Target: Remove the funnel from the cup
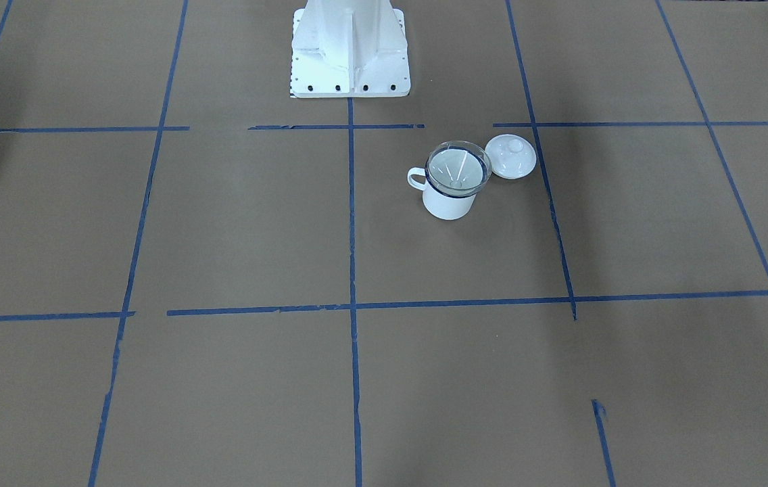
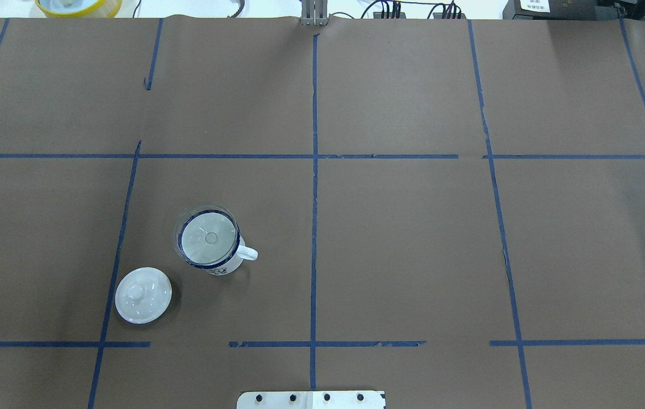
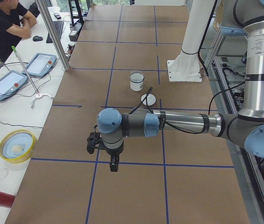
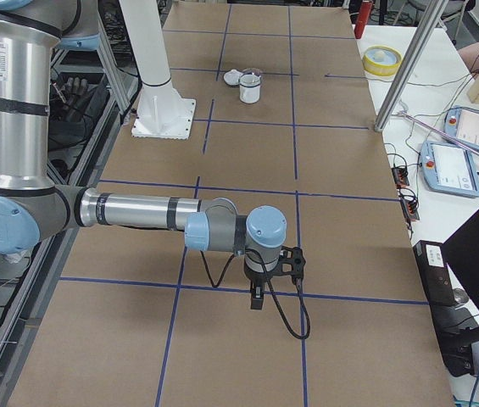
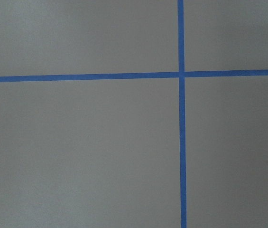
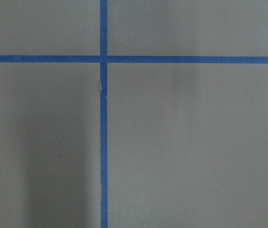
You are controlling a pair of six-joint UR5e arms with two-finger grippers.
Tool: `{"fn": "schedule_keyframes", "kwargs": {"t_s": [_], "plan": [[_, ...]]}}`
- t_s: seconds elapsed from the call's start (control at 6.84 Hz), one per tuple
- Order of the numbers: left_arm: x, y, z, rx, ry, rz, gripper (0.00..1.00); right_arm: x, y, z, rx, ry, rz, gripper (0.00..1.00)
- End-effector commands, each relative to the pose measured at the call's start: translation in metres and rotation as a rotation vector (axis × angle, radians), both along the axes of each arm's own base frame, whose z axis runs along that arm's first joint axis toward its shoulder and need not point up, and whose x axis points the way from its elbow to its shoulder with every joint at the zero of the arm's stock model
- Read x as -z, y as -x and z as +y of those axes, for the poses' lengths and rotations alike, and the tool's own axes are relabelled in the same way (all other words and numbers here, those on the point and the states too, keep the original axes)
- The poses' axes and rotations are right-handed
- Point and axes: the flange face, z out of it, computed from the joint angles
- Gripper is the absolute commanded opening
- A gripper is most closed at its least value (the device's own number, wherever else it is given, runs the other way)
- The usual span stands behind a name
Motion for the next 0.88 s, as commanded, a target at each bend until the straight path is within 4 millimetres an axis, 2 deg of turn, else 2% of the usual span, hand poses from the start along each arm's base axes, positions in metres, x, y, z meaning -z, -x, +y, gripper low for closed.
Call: {"fn": "schedule_keyframes", "kwargs": {"t_s": [0.0, 0.29, 0.58, 0.73], "plan": [[0.006, 0.0, 0.003, -0.004, -0.031, 0.008, 1.0, -0.001, 0.0, 0.0, 0.0, 0.002, 0.0, 1.0], [0.011, -0.001, -0.002, -0.001, -0.015, 0.034, 1.0, -0.001, 0.0, 0.0, 0.0, 0.002, 0.0, 1.0], [0.031, 0.0, -0.008, -0.006, -0.065, 0.02, 1.0, 0.0, 0.0, 0.0, 0.0, 0.0, 0.0, 1.0], [0.027, 0.0, -0.002, 0.004, -0.048, 0.026, 1.0, 0.0, 0.0, 0.0, 0.0, 0.0, 0.0, 1.0]]}}
